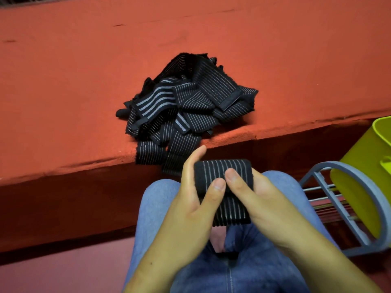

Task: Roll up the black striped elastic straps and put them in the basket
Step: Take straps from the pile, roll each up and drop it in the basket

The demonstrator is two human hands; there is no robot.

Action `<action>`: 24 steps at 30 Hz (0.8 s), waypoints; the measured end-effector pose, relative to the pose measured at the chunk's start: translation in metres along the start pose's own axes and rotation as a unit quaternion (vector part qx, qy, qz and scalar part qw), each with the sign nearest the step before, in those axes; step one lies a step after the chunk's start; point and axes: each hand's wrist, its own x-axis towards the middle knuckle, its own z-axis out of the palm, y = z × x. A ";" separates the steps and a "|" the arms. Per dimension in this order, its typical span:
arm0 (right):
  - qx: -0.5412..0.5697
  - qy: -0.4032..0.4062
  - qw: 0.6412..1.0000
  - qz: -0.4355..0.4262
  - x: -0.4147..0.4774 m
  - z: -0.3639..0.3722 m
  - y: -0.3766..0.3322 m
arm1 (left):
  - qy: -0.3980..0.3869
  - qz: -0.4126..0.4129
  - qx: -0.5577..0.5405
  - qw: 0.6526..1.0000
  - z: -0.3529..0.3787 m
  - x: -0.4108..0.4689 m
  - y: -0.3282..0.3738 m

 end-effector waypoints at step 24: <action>0.088 0.016 0.995 0.043 0.003 -0.010 0.005 | 0.019 0.038 -0.029 0.999 -0.013 0.003 -0.004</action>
